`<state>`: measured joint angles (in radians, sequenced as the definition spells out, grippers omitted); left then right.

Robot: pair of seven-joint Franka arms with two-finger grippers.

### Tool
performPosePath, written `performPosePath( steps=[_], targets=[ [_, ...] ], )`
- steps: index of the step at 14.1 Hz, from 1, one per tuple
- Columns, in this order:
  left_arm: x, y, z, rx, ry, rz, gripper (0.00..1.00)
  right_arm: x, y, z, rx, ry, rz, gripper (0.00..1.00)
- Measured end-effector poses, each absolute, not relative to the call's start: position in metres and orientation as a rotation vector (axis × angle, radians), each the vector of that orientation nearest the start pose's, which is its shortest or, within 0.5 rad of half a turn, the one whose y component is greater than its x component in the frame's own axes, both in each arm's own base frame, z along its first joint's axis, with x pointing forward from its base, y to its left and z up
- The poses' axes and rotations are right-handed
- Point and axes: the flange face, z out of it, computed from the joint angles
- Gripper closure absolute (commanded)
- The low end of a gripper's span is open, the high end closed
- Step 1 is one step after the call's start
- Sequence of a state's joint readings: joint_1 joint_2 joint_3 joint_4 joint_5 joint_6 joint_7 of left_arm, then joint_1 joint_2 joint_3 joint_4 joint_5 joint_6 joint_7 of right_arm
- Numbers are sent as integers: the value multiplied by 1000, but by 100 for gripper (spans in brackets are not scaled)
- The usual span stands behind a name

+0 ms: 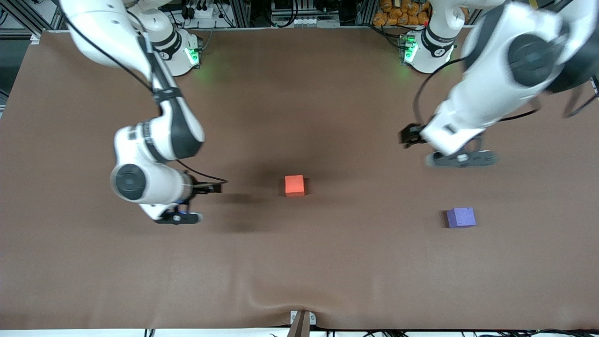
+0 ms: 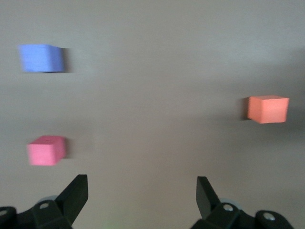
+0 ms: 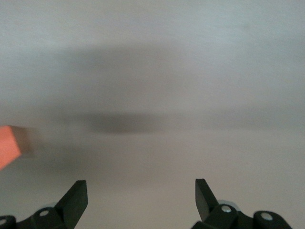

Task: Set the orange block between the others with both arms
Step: 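Withdraw the right gripper while the left gripper reaches the orange cube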

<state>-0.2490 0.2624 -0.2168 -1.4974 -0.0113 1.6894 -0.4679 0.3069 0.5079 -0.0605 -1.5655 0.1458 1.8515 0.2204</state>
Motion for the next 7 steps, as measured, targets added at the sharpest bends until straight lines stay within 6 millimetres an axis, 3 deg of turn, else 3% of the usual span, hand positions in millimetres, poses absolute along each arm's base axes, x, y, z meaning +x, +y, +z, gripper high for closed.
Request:
performPosePath(
  steps=[2,5,7],
  targets=[
    [567,-329,481,-3186,-46,130,0,625,143,343,-3124,49,377,0],
    [559,-415,422,-3218,-60,125,0,602,109,367,-3143,42,367,0],
    [562,-456,378,-3265,-63,70,0,595,77,384,-3130,11,363,0]
  ],
)
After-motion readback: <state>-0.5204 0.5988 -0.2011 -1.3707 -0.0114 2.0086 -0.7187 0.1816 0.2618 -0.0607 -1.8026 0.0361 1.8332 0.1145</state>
